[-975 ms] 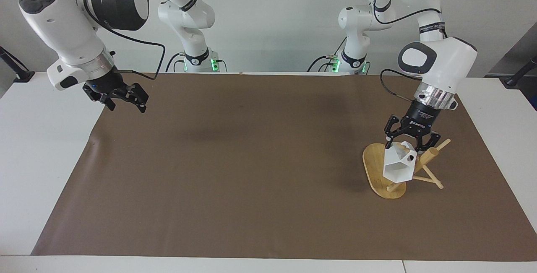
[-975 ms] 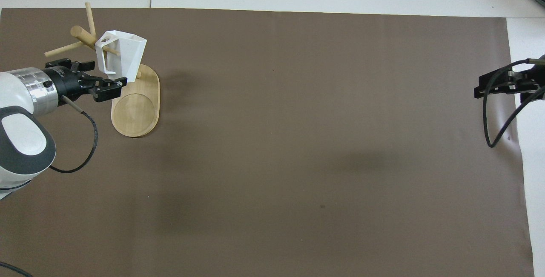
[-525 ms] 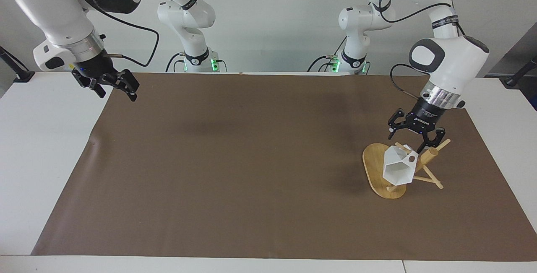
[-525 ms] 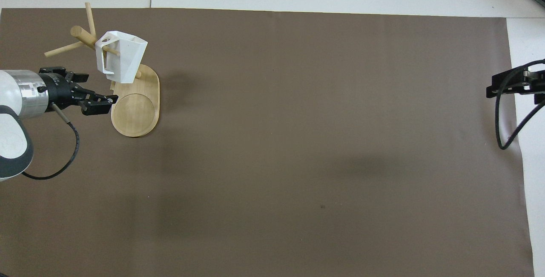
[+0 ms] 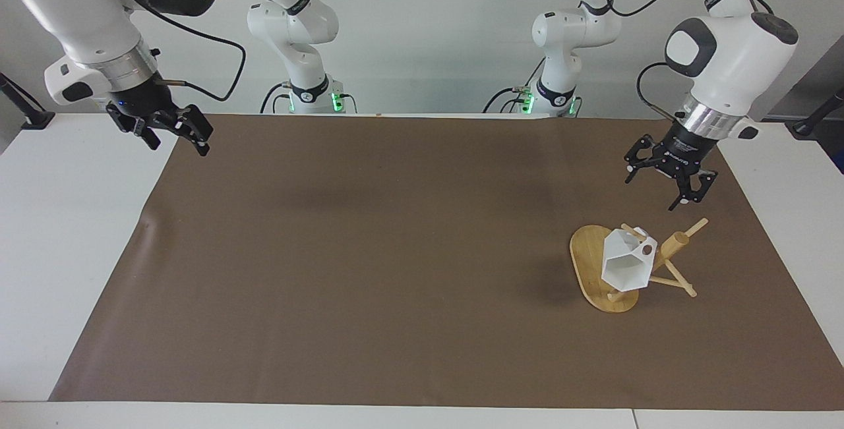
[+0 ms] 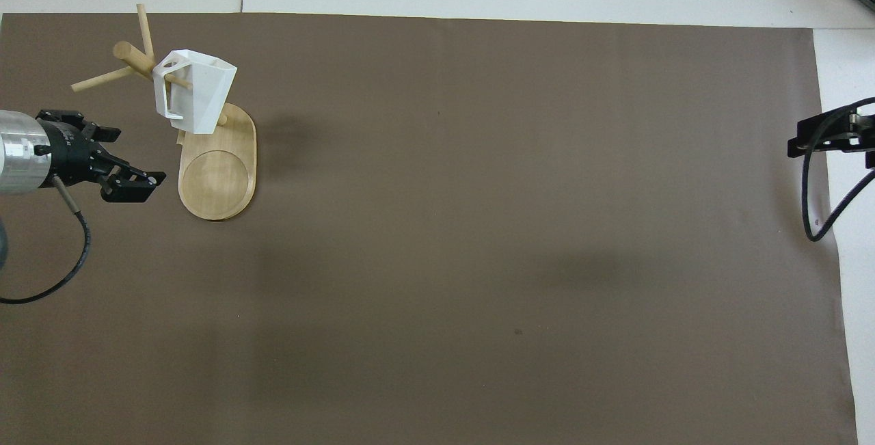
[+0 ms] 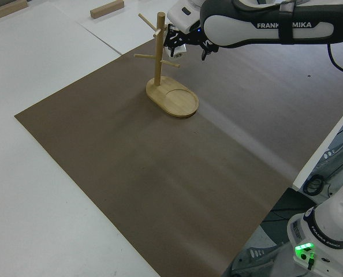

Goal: Hang cup on rack

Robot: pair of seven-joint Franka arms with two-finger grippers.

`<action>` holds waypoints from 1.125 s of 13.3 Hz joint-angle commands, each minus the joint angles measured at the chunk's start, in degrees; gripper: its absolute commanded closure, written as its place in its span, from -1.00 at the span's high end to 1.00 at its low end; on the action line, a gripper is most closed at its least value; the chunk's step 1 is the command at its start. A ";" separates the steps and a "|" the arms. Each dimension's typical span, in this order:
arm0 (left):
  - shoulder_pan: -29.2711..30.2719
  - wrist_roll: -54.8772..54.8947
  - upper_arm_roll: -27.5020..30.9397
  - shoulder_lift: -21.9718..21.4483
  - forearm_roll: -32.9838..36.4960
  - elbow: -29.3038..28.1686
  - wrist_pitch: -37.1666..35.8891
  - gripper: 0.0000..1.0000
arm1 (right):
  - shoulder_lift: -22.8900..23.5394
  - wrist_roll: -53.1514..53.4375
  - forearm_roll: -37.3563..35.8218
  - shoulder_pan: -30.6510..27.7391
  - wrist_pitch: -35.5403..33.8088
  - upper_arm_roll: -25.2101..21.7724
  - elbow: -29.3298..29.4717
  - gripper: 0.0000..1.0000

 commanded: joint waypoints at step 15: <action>0.49 111.14 0.45 -3.10 5.73 9.91 -20.77 1.00 | -0.90 -2.56 -0.31 0.07 -0.22 -0.29 -0.85 1.00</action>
